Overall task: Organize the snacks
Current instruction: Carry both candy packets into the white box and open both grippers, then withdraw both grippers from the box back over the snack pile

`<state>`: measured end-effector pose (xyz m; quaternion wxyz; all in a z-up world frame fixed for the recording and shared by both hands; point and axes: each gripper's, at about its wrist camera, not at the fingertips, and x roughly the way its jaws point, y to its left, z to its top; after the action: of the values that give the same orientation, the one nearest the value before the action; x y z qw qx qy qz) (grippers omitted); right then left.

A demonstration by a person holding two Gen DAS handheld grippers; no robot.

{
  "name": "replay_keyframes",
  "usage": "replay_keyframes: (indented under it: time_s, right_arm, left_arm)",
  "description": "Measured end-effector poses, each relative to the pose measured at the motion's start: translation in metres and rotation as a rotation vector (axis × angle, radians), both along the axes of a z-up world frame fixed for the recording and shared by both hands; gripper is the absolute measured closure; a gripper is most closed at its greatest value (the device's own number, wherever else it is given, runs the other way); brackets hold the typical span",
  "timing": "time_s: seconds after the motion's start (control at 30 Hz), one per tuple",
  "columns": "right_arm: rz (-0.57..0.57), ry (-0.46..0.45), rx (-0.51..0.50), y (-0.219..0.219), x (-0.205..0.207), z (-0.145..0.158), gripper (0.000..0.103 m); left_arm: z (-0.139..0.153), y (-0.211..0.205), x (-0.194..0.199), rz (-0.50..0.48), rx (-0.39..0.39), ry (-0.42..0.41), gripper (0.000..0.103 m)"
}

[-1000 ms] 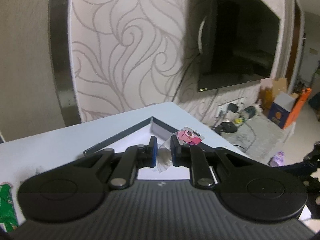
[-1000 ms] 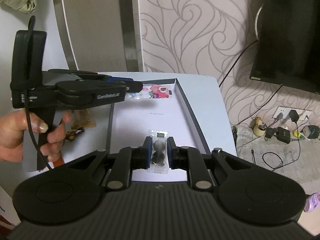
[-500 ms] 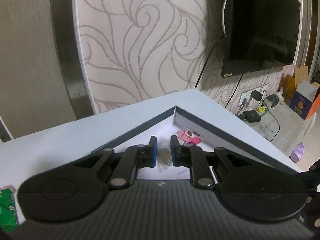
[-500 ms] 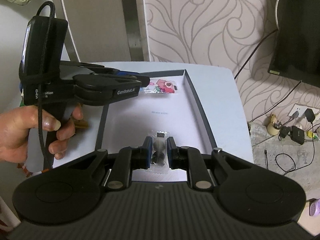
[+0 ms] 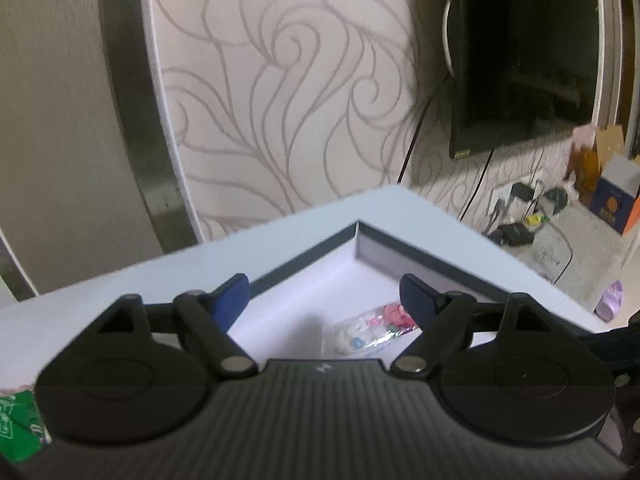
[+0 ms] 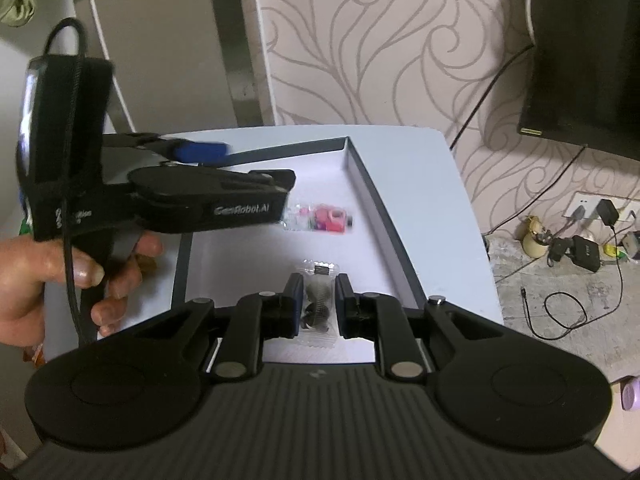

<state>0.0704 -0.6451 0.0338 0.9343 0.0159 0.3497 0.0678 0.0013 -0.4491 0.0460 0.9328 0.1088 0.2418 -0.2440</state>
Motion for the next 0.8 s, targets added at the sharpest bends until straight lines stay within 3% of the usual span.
replay_keyframes:
  time_s: [0.17, 0.27, 0.47, 0.6, 0.8]
  right_arm:
    - [-0.038, -0.023, 0.011, 0.002, -0.013, 0.008, 0.044]
    - [-0.048, -0.055, 0.008, 0.009, -0.025, 0.016, 0.035]
    - [-0.074, -0.083, 0.006, 0.027, -0.053, 0.024, 0.029]
    - [-0.101, -0.075, 0.024, 0.038, -0.073, 0.019, 0.028]
    - [-0.139, -0.084, 0.038, 0.057, -0.097, 0.019, 0.028]
  left_arm:
    - [0.008, 0.005, -0.007, -0.01, -0.015, -0.007, 0.019]
    - [0.014, 0.013, -0.014, -0.012, -0.029, -0.009, 0.019]
    - [0.026, 0.047, -0.05, -0.024, -0.076, -0.052, 0.019]
    - [0.022, 0.065, -0.079, -0.044, -0.054, -0.075, 0.019]
    - [0.013, 0.104, -0.122, -0.06, -0.072, -0.036, 0.019]
